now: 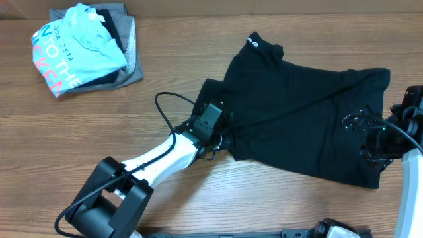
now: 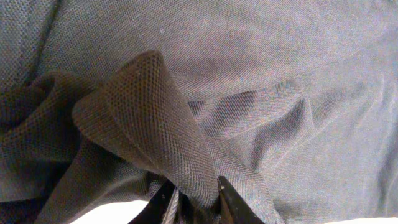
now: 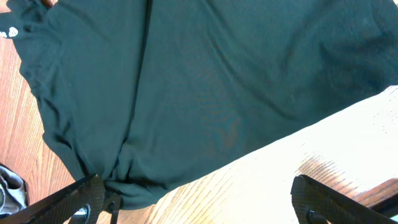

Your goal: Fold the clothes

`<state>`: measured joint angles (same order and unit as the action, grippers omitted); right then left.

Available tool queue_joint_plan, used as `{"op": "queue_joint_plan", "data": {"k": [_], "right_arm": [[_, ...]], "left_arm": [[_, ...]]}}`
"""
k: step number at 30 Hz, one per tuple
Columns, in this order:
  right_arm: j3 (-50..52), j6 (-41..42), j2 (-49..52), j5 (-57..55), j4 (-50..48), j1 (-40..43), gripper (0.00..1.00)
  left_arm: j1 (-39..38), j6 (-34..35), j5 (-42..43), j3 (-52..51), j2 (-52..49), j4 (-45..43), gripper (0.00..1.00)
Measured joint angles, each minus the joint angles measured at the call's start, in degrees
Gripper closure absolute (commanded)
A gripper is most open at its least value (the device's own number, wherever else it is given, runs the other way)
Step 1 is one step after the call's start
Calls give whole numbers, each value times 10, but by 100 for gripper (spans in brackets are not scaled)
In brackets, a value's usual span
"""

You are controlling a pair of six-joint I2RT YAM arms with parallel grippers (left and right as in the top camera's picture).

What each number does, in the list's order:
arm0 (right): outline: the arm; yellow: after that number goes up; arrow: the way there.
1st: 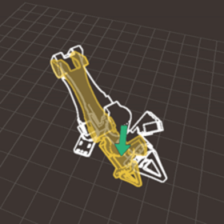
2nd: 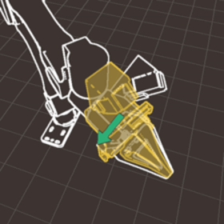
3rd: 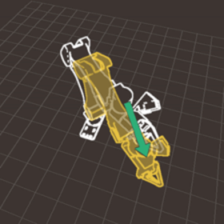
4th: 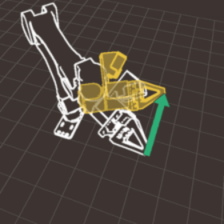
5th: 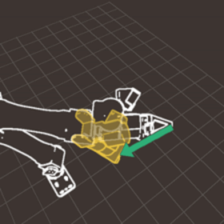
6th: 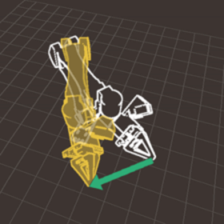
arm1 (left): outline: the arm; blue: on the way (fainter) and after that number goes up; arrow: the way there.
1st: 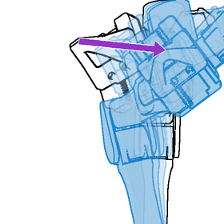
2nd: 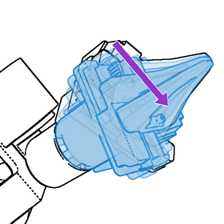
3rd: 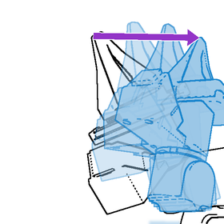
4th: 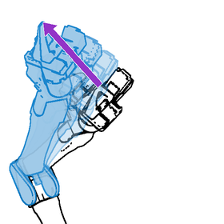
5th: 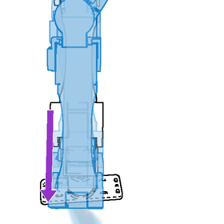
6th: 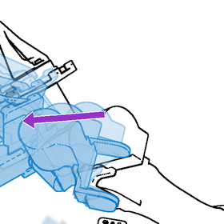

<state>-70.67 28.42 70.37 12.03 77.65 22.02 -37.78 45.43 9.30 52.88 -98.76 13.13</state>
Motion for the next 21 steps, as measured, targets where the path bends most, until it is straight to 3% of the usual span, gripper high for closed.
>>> {"op": "queue_joint_plan", "data": {"k": [7, 21], "right_arm": [[0, -2, 0, 0, 0, 0, 0], [0, -2, 0, -11, 15, 0, 0]], "left_arm": [[0, -2, 2, 0, 0, 2, 96], [0, -14, -6, 0, 14, 14, 96]]}}
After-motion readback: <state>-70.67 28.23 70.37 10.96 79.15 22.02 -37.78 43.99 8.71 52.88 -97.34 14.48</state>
